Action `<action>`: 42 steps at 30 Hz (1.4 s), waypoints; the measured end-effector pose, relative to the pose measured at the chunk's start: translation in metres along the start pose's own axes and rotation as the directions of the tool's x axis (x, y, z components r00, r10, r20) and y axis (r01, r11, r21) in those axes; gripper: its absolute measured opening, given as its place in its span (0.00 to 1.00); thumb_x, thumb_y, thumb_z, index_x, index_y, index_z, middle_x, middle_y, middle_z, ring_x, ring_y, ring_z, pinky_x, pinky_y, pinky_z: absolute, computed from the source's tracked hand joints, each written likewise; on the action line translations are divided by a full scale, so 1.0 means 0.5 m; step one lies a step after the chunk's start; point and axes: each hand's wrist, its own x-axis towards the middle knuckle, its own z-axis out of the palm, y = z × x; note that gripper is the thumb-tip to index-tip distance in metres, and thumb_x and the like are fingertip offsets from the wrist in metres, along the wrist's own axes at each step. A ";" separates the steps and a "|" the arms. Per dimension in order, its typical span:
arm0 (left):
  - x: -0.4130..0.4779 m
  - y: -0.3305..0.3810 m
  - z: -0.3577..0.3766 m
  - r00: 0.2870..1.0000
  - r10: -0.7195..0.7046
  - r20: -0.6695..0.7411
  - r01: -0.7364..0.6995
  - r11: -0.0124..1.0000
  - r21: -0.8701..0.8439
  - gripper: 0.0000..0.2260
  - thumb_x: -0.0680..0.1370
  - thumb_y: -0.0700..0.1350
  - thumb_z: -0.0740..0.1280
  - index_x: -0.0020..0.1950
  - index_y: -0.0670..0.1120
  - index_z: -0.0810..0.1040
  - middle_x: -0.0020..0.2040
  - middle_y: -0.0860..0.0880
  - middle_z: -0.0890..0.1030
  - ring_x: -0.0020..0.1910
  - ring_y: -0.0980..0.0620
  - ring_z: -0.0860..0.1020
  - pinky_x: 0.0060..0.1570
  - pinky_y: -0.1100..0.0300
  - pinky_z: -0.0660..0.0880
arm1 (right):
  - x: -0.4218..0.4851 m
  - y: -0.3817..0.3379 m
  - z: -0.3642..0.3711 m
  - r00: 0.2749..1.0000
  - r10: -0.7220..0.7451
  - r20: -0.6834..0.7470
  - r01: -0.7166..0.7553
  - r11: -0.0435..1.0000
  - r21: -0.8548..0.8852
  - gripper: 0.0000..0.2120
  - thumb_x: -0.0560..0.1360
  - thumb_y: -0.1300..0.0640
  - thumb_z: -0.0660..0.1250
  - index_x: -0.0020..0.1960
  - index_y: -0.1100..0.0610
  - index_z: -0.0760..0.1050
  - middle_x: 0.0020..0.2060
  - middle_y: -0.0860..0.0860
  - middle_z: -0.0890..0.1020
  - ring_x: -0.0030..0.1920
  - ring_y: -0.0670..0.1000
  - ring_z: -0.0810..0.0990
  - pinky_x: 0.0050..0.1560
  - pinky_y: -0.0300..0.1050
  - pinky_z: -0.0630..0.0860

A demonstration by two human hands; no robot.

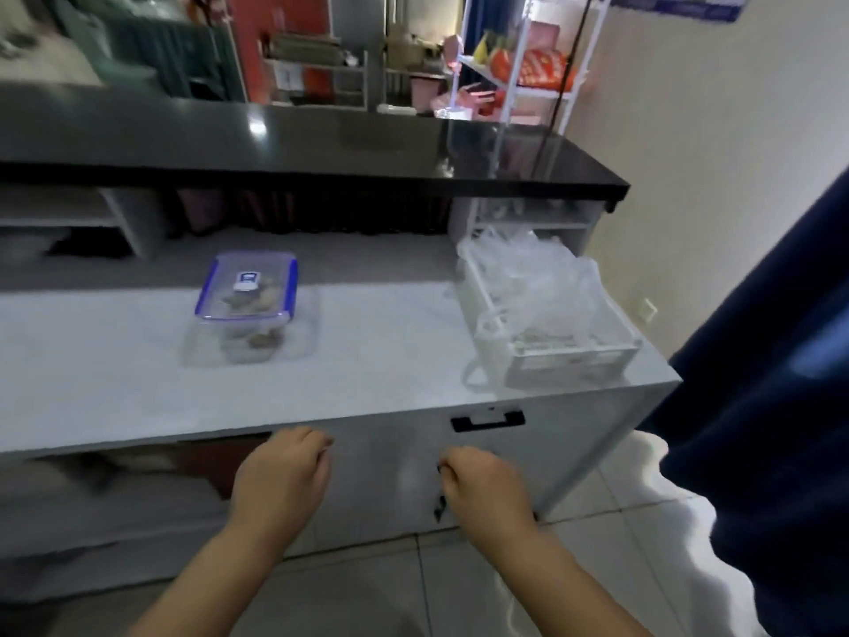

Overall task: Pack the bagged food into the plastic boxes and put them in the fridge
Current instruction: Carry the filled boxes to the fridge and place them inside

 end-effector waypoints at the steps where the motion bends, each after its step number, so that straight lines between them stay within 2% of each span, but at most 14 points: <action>1: 0.005 -0.030 -0.015 0.999 -0.043 -0.011 0.043 0.999 0.005 0.15 0.70 0.49 0.56 0.39 0.46 0.82 0.36 0.50 0.82 0.34 0.47 0.80 0.28 0.59 0.74 | 0.026 -0.032 0.001 1.000 -0.027 0.003 0.027 1.000 0.005 0.12 0.79 0.55 0.56 0.48 0.58 0.77 0.44 0.53 0.80 0.43 0.54 0.77 0.43 0.50 0.75; 3: 0.014 -0.082 -0.040 0.993 -0.112 -0.028 0.112 0.994 0.008 0.14 0.71 0.48 0.58 0.41 0.46 0.82 0.36 0.51 0.81 0.35 0.47 0.80 0.28 0.59 0.74 | 0.072 -0.084 0.000 0.997 -0.072 0.012 0.072 0.997 0.007 0.12 0.79 0.55 0.56 0.49 0.57 0.78 0.45 0.52 0.81 0.44 0.54 0.77 0.45 0.51 0.76; 9: 0.015 -0.181 -0.073 0.962 -0.265 -0.072 0.269 0.962 0.048 0.03 0.69 0.41 0.69 0.42 0.45 0.83 0.37 0.50 0.82 0.37 0.47 0.81 0.29 0.58 0.75 | 0.177 -0.186 0.016 0.982 -0.157 0.107 0.157 0.988 0.013 0.13 0.80 0.55 0.54 0.56 0.52 0.76 0.51 0.47 0.80 0.49 0.49 0.78 0.48 0.45 0.75; 11: 0.025 -0.203 -0.077 0.937 -0.342 -0.065 0.346 0.937 0.052 0.07 0.66 0.36 0.74 0.41 0.45 0.83 0.37 0.49 0.82 0.37 0.45 0.81 0.29 0.57 0.75 | 0.221 -0.209 0.028 0.976 -0.172 0.137 0.165 0.985 0.057 0.14 0.80 0.55 0.54 0.58 0.52 0.76 0.54 0.46 0.80 0.52 0.49 0.78 0.50 0.43 0.74; 13: 0.042 -0.229 -0.078 0.918 -0.389 -0.077 0.395 0.916 0.073 0.07 0.66 0.36 0.75 0.41 0.45 0.83 0.37 0.49 0.82 0.37 0.45 0.81 0.29 0.57 0.75 | 0.275 -0.233 0.045 0.973 -0.179 0.143 0.163 0.980 0.115 0.13 0.79 0.55 0.56 0.59 0.51 0.75 0.55 0.45 0.80 0.52 0.48 0.77 0.49 0.40 0.72; 16: 0.079 -0.264 -0.080 0.891 -0.441 -0.108 0.451 0.887 0.095 0.06 0.68 0.41 0.67 0.41 0.45 0.82 0.37 0.50 0.82 0.36 0.46 0.81 0.29 0.57 0.75 | 0.368 -0.278 0.071 0.973 -0.130 0.191 0.062 0.943 0.326 0.13 0.77 0.57 0.58 0.59 0.51 0.75 0.51 0.46 0.79 0.48 0.48 0.77 0.45 0.40 0.71; 19: 0.133 -0.287 -0.079 0.817 -0.566 -0.111 0.574 0.816 0.070 0.06 0.72 0.40 0.67 0.45 0.47 0.83 0.41 0.50 0.83 0.42 0.46 0.81 0.34 0.57 0.74 | 0.476 -0.330 0.087 0.964 -0.031 0.265 -0.126 0.821 0.556 0.15 0.75 0.58 0.61 0.62 0.53 0.72 0.46 0.47 0.78 0.46 0.50 0.79 0.49 0.48 0.78; 23: 0.202 -0.302 -0.062 0.770 -0.626 -0.124 0.636 0.768 0.075 0.08 0.75 0.41 0.66 0.50 0.48 0.82 0.47 0.52 0.82 0.48 0.48 0.79 0.39 0.58 0.72 | 0.601 -0.375 0.112 0.941 0.039 0.336 -0.236 0.789 0.567 0.21 0.75 0.50 0.63 0.65 0.55 0.66 0.52 0.52 0.78 0.49 0.54 0.80 0.53 0.53 0.78; 25: 0.221 -0.312 -0.053 0.756 -0.646 -0.105 0.654 0.752 0.077 0.09 0.76 0.43 0.65 0.52 0.49 0.82 0.49 0.53 0.82 0.50 0.50 0.78 0.40 0.59 0.71 | 0.639 -0.389 0.128 0.912 0.049 0.407 -0.285 0.790 0.542 0.21 0.75 0.46 0.62 0.62 0.56 0.67 0.52 0.54 0.79 0.49 0.55 0.80 0.52 0.52 0.78; 29: 0.224 -0.335 -0.037 0.715 -0.698 -0.045 0.699 0.709 0.093 0.09 0.76 0.44 0.64 0.53 0.50 0.81 0.50 0.53 0.82 0.51 0.50 0.78 0.42 0.57 0.73 | 0.679 -0.408 0.148 0.825 0.041 0.564 -0.438 0.677 0.591 0.18 0.74 0.44 0.63 0.54 0.57 0.71 0.47 0.54 0.79 0.40 0.52 0.77 0.37 0.44 0.76; 31: 0.215 -0.342 -0.030 0.691 -0.722 -0.033 0.721 0.686 0.093 0.08 0.76 0.43 0.65 0.52 0.50 0.82 0.48 0.53 0.82 0.50 0.50 0.79 0.41 0.57 0.74 | 0.689 -0.409 0.163 0.819 0.032 0.573 -0.449 0.656 0.607 0.19 0.73 0.43 0.66 0.54 0.57 0.72 0.47 0.53 0.80 0.40 0.51 0.78 0.40 0.44 0.77; 34: 0.211 -0.344 -0.025 0.692 -0.721 -0.033 0.720 0.688 0.092 0.07 0.74 0.42 0.67 0.50 0.49 0.82 0.45 0.53 0.82 0.47 0.49 0.80 0.38 0.58 0.73 | 0.691 -0.402 0.176 0.823 0.020 0.568 -0.451 0.631 0.631 0.18 0.71 0.43 0.68 0.52 0.56 0.73 0.46 0.52 0.81 0.43 0.51 0.80 0.47 0.47 0.79; 39: 0.222 -0.334 -0.028 0.672 -0.740 0.028 0.740 0.672 0.034 0.14 0.78 0.48 0.62 0.64 0.51 0.74 0.58 0.54 0.78 0.54 0.54 0.77 0.47 0.60 0.74 | 0.663 -0.373 0.165 0.861 -0.005 0.508 -0.369 0.680 0.633 0.14 0.71 0.44 0.70 0.47 0.54 0.74 0.44 0.52 0.81 0.44 0.51 0.81 0.49 0.49 0.80; 42: 0.231 -0.309 -0.039 0.626 -0.776 0.078 0.776 0.609 -0.165 0.22 0.77 0.51 0.65 0.70 0.50 0.66 0.63 0.52 0.74 0.57 0.54 0.75 0.53 0.59 0.74 | 0.615 -0.344 0.145 0.858 -0.002 0.514 -0.383 0.664 0.642 0.13 0.71 0.45 0.70 0.47 0.54 0.74 0.45 0.51 0.81 0.44 0.50 0.81 0.48 0.47 0.81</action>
